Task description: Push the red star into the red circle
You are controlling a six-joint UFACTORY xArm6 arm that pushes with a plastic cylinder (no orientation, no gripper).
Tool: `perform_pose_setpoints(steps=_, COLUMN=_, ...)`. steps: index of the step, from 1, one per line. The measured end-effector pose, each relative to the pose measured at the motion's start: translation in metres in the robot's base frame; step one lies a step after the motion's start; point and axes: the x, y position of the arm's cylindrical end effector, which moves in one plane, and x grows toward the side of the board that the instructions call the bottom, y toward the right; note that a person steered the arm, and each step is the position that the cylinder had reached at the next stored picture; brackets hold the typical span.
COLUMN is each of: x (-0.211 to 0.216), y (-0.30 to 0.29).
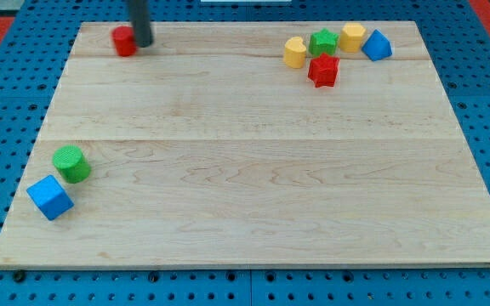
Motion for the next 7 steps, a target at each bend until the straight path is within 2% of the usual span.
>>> perform_pose_setpoints(steps=1, x=0.031, y=0.052)
perform_pose_setpoints(steps=2, x=0.090, y=0.113)
perform_pose_setpoints(steps=3, x=0.093, y=0.214)
perform_pose_setpoints(steps=4, x=0.127, y=0.328)
perform_pose_setpoints(steps=5, x=0.107, y=0.381)
perform_pose_setpoints(steps=6, x=0.067, y=0.346)
perform_pose_setpoints(steps=7, x=0.052, y=0.263)
